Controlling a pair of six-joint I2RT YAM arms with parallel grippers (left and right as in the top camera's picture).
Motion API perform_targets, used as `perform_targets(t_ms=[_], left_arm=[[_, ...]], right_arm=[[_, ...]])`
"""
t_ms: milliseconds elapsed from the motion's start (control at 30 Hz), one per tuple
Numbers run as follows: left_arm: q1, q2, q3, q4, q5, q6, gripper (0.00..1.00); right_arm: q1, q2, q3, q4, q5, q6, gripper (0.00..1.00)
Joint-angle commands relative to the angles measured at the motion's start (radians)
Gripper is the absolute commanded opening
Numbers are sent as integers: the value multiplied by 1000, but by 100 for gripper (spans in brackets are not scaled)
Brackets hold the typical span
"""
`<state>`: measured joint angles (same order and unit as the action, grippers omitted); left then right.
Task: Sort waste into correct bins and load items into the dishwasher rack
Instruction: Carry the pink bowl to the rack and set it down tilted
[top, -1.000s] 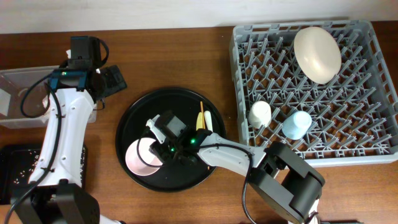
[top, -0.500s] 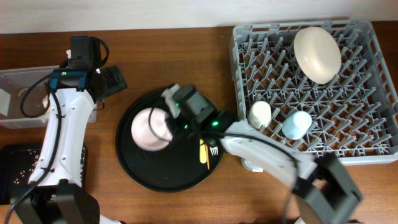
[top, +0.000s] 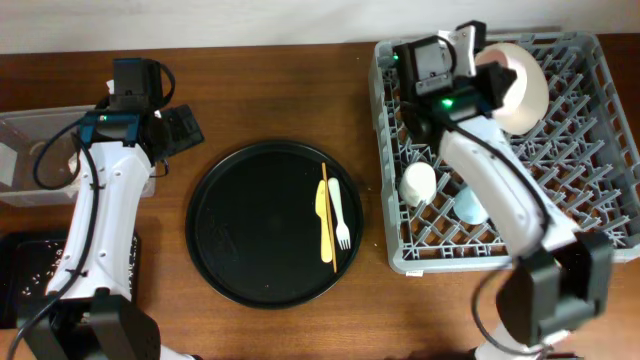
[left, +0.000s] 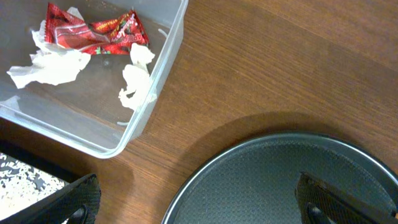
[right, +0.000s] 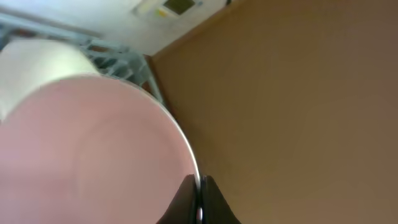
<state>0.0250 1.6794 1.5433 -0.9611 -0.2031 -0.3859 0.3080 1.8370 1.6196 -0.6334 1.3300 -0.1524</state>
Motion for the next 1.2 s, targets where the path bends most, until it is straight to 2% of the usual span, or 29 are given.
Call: perform_targets(t_ms=[0,67,267,433,500,533,567,600,633,700,733,767,867,1067,1167], left_arm=[[2,2,-1,2,-11,-10,99],[2,2,-1,2,-11,-10,99],[2,2,-1,2,-11,-10,99],[2,2,-1,2,-11,-10,99],[2,2,-1,2,-11,-10,99],[2,2,-1,2,-11,-10,99],[2,2,-1,2,-11,-10,99],[2,2,-1,2,-11,-10,99],[2,2,-1,2,-11,-10,99],[2,2,-1,2,-11,-10,99],[2,2,-1,2,-11,-10,99],[2,2,-1,2,-11,-10,99],[2,2,-1,2,-11,-10,99],[2,2,-1,2,-11,-10,99],[2,2,-1,2,-11,-10,99]], right_arm=[[2,105,13,140,129,-175,4],[9,166,13,182,97,-230,4],[39,276,8,179,39,-251,4],[51,297,8,188,5,-263,4],[81,297,10,259,5,-362,6],[102,297,10,334,10,-438,29],[121,297,10,409,11,-513,40],[136,297,10,474,17,-568,67],[142,297,10,486,17,-587,82],[154,296,10,504,32,-599,92],[159,295,10,592,105,-600,99],[159,283,10,640,157,-600,100],[159,179,10,642,198,-599,100],[152,-214,10,650,193,-595,99],[76,-328,10,650,193,-615,99]])
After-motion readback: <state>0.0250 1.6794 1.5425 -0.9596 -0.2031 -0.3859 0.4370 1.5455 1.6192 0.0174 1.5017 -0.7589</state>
